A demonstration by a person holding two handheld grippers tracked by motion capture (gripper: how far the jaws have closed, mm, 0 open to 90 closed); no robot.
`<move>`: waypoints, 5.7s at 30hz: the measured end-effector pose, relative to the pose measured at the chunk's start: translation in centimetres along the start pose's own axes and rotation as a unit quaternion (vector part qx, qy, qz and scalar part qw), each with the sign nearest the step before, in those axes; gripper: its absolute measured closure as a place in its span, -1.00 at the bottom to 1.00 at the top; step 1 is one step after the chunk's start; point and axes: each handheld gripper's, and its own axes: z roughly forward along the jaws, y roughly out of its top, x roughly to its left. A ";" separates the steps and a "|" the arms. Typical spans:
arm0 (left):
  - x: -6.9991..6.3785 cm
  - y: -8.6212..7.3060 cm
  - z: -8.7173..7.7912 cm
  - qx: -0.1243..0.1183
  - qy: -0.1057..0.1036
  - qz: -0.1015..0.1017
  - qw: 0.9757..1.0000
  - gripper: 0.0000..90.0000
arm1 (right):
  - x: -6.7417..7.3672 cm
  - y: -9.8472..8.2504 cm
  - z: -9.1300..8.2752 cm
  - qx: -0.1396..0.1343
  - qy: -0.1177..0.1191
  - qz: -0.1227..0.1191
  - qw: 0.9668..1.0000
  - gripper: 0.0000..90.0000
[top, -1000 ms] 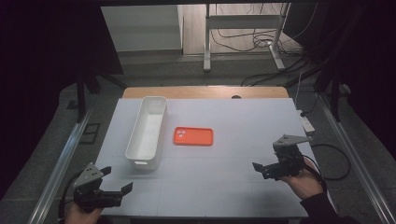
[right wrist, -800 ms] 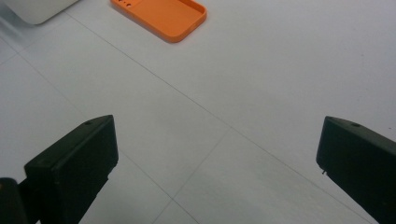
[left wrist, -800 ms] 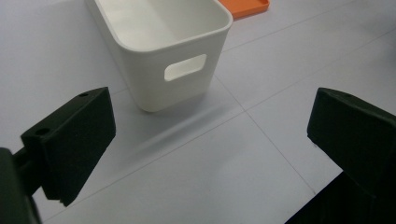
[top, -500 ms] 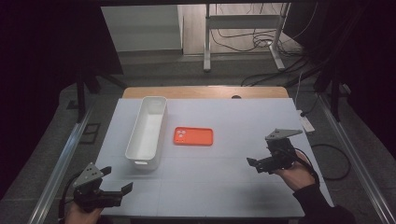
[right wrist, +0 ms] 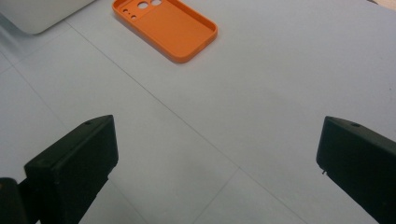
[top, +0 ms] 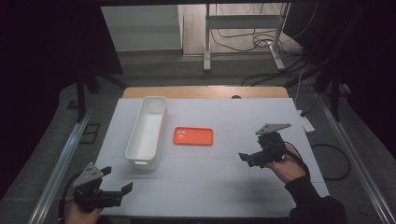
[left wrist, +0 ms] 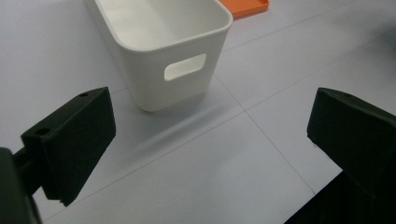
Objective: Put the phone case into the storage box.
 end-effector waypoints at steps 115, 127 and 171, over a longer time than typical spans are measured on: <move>0.3 -0.1 -0.1 -0.005 -0.012 -0.004 1.000 -0.95 | 1.9 10.2 16.4 0.096 0.076 -0.042 0.992 0.97; 0.3 -0.1 -0.1 -0.005 -0.012 -0.004 1.000 -0.94 | 1.9 9.3 17.3 0.111 0.075 -0.042 0.990 0.97; 0.2 0.0 0.0 -0.003 -0.011 -0.002 1.000 -0.94 | 3.3 6.3 16.9 0.135 0.096 -0.056 0.984 0.97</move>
